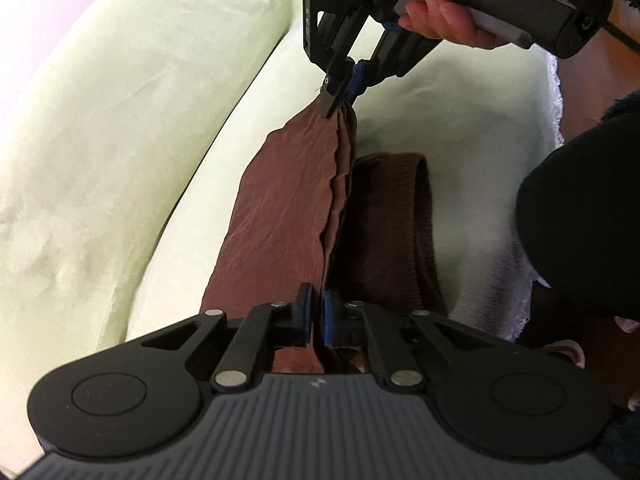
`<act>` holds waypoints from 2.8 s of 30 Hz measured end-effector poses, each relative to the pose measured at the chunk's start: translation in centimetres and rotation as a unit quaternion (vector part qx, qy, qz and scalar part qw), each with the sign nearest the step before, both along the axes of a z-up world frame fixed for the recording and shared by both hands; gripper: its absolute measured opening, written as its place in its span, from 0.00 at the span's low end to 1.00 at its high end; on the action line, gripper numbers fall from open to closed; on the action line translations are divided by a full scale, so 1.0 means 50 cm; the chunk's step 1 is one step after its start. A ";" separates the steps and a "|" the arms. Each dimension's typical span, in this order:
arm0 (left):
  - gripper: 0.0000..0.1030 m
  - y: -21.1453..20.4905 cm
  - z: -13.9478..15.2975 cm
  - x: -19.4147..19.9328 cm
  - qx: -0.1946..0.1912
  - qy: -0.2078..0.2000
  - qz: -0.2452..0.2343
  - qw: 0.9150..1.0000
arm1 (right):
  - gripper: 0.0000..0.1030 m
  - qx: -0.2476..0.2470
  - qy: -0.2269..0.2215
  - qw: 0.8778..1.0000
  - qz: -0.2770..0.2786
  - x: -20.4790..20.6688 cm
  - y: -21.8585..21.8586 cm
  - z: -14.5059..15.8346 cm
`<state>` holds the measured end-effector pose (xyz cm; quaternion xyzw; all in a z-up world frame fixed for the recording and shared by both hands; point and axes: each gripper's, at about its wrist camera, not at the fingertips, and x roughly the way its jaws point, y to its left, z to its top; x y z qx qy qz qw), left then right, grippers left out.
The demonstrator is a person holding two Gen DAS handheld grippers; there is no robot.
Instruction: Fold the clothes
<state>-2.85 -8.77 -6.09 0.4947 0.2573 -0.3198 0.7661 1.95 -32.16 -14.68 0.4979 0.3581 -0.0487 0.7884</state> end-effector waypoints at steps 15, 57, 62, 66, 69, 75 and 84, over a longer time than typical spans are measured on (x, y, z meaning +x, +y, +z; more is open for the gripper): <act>0.09 -0.008 -0.044 0.004 -0.006 0.051 0.021 0.998 | 0.18 -0.049 0.063 0.996 0.030 -0.011 0.008 -0.039; 0.42 0.127 -0.038 0.303 -0.205 0.056 0.275 0.938 | 0.03 -0.320 -0.071 0.895 0.301 0.194 0.295 -0.024; 0.42 0.133 0.002 0.275 -0.217 0.034 0.270 0.938 | 0.06 -0.346 -0.132 0.881 0.296 0.164 0.303 0.044; 0.43 0.136 -0.001 0.269 -0.219 0.043 0.279 0.934 | 0.06 -0.334 -0.158 0.864 0.341 0.156 0.327 0.066; 0.48 0.161 -0.051 0.275 -0.210 0.061 0.311 0.925 | 0.06 -0.342 -0.114 0.857 0.368 0.170 0.346 0.020; 0.47 0.161 0.008 0.259 -0.243 0.047 0.295 0.923 | 0.06 -0.349 -0.134 0.863 0.340 0.160 0.311 0.083; 0.49 0.146 -0.037 0.304 -0.236 0.079 0.303 0.920 | 0.14 -0.372 -0.027 0.891 0.259 0.254 0.181 0.026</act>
